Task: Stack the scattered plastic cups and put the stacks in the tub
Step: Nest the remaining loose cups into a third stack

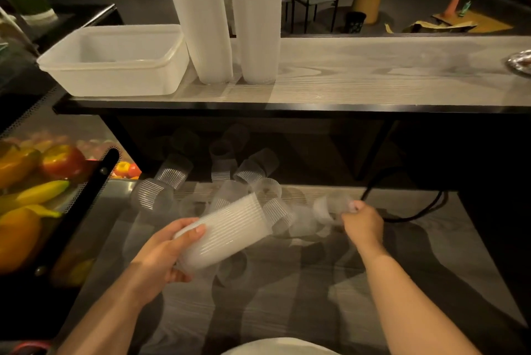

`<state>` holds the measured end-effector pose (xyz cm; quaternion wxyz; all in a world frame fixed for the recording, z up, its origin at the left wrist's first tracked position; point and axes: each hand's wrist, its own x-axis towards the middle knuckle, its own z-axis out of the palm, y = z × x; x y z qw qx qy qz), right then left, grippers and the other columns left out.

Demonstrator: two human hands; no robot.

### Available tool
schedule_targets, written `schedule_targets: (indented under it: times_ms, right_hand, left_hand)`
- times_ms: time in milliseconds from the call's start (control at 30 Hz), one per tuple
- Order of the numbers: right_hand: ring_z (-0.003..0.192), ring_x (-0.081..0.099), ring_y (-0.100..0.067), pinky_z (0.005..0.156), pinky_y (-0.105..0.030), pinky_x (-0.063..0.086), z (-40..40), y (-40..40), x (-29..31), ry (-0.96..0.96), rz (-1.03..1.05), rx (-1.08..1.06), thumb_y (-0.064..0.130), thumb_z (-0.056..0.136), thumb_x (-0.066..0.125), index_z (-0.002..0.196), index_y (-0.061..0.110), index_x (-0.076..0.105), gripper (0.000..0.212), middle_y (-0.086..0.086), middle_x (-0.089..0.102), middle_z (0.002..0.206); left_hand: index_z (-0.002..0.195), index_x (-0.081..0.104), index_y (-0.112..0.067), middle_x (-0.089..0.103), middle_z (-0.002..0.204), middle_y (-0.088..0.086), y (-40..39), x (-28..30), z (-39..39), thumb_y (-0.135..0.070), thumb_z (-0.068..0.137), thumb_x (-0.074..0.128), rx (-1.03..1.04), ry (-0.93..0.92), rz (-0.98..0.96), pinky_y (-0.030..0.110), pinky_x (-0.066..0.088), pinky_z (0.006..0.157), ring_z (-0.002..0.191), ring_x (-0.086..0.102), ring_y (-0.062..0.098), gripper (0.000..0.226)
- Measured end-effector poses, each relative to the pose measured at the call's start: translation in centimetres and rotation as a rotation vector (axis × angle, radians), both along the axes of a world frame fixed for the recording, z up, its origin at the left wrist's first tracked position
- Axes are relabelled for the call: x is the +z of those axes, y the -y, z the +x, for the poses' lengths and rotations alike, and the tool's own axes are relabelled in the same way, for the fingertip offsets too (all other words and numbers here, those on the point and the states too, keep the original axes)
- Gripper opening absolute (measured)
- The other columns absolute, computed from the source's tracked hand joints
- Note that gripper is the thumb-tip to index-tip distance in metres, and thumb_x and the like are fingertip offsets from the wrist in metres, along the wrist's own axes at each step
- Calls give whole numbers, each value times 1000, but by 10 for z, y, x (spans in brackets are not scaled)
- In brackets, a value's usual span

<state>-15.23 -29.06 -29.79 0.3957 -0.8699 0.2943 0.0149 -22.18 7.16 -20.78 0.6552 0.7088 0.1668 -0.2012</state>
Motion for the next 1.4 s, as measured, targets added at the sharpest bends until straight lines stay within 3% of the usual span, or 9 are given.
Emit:
schedule_targets:
  times_ms: [200,300,567,800,933,1000,1100,1267,1400]
  right_hand:
    - [65,63,-18,48,-24,47,-20,-27,50,136,759,-118,4,96,55,109,15,63,19,-9,70,96]
    - [68,67,-17,50,-23,49,-35,-42,76,178,929,139,1,93,57,108,7,67,19,-11,74,89]
    - [73,68,-16,55,-22,49,-37,-70,76,82,715,390,11,92,65,111,20,70,22,-1,76,94]
    - [105,63,-23,89,-38,54,-32,-93,52,-164,599,431,53,97,48,125,35,55,33,-6,65,117]
    - [144,26,-28,115,-46,32,-12,-63,28,-101,-250,389,56,92,54,150,41,26,66,-2,26,158]
    - [151,9,-26,121,-47,20,-9,-53,10,-86,-330,573,42,89,66,154,40,11,86,1,14,163]
    - [146,26,-24,118,-43,28,-5,-46,-6,-74,-409,665,36,85,73,152,36,24,83,1,37,155]
    - [118,54,-21,90,-30,44,-5,-36,29,28,-67,288,44,77,80,139,22,48,73,1,54,131]
    - [109,63,-20,96,-41,53,-23,-35,64,220,608,181,36,73,83,136,38,42,76,-1,61,124]
  left_hand:
    - [111,70,-31,65,112,12,5,-1,2,-70,27,89,-42,-28,-7,34,51,54,88,67,30,94]
    - [113,70,-27,66,114,16,11,5,4,-53,53,84,-73,-18,-34,33,49,52,82,67,26,67]
    - [114,70,-28,67,111,13,17,11,5,-70,40,87,-130,24,-38,33,50,52,86,68,28,87]
    - [102,73,-35,67,108,10,7,6,3,-72,32,86,-79,17,20,33,48,52,85,66,29,80]
    - [106,72,-33,61,117,12,-11,-1,0,-73,34,84,34,20,74,37,52,59,100,62,36,84]
    - [110,71,-31,60,119,13,-19,-4,-3,-75,32,84,55,13,93,38,53,63,105,61,38,90]
    - [109,72,-31,60,117,14,-21,-7,-6,-79,24,83,59,-10,109,36,52,59,104,60,38,98]
    - [102,73,-35,59,117,12,-22,-6,-12,-72,29,84,74,-28,93,37,53,62,102,61,36,83]
    - [104,73,-36,62,117,12,-24,-6,-18,-76,21,85,84,-36,48,38,53,64,104,62,36,93]
